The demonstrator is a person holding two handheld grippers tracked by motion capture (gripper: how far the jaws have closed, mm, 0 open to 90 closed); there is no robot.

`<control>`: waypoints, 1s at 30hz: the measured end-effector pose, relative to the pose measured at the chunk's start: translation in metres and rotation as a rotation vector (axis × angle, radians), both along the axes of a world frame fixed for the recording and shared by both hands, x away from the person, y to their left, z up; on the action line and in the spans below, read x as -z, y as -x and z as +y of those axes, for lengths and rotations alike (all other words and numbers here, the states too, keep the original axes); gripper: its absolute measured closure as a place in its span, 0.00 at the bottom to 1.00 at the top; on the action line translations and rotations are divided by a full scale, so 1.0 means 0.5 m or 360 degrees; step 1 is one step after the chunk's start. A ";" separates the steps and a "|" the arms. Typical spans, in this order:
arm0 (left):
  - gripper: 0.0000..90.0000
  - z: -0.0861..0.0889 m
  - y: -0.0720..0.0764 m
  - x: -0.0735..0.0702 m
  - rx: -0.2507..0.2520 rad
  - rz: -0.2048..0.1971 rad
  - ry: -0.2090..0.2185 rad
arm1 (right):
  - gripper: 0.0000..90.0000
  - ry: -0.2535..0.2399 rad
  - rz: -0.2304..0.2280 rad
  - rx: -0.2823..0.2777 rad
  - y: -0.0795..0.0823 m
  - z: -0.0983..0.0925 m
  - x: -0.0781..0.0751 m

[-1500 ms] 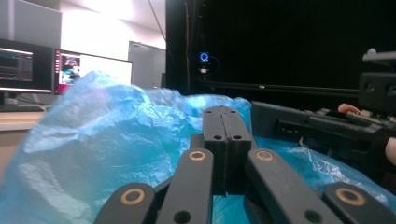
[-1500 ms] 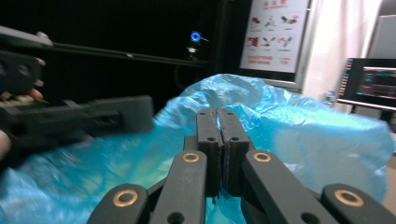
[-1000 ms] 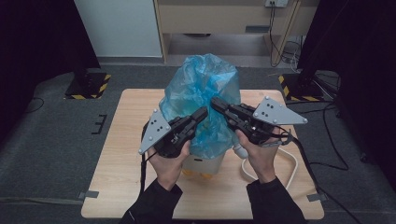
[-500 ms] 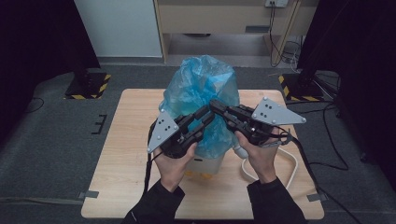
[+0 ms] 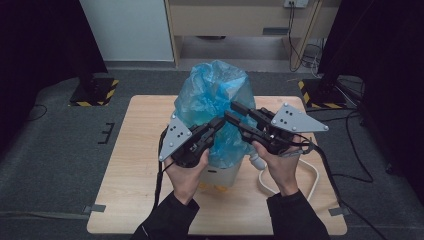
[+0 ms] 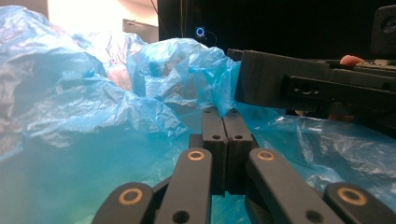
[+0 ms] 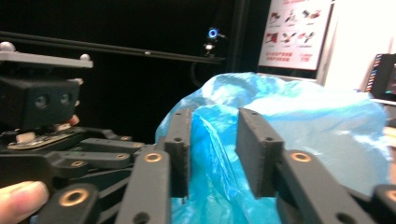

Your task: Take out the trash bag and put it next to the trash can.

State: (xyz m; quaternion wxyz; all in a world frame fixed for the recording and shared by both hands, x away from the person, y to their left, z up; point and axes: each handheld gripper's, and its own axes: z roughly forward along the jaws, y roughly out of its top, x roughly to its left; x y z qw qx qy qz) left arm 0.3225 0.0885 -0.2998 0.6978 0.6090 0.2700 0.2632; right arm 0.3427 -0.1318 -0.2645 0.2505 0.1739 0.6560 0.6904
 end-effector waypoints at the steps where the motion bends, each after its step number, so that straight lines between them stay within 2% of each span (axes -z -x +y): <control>1: 0.99 0.000 0.000 0.000 -0.0001 0.0000 0.0000 | 0.71 -0.0003 -0.0007 0.0010 0.000 -0.001 -0.001; 6: 1.00 0.004 0.002 0.000 -0.0005 0.0003 0.0000 | 0.55 -0.0013 -0.0003 0.0126 -0.002 -0.010 -0.006; 9: 1.00 0.009 0.001 0.000 -0.0004 0.0007 0.0010 | 0.52 0.0002 0.0004 0.0190 -0.002 -0.016 -0.009; 15: 1.00 0.015 0.003 -0.001 0.0005 0.0000 0.0018 | 0.49 0.0029 -0.0010 0.0275 -0.002 -0.031 -0.015; 17: 1.00 0.017 0.003 -0.003 0.0004 -0.0002 0.0022 | 0.49 -0.0017 0.0016 0.0282 -0.005 -0.043 -0.014; 19: 1.00 0.019 0.003 -0.004 0.0004 -0.0007 0.0022 | 0.49 -0.0012 0.0024 0.0320 -0.009 -0.057 -0.010; 21: 1.00 0.018 0.002 -0.006 0.0008 -0.0008 0.0021 | 0.49 0.0031 0.0011 0.0356 -0.009 -0.064 -0.008; 23: 1.00 0.017 0.002 -0.008 0.0013 -0.0010 0.0016 | 0.47 -0.0001 0.0031 0.0347 -0.011 -0.071 -0.005; 30: 1.00 0.014 0.003 -0.012 0.0034 -0.0053 -0.0007 | 0.45 0.0033 0.0053 0.0458 -0.019 -0.107 0.019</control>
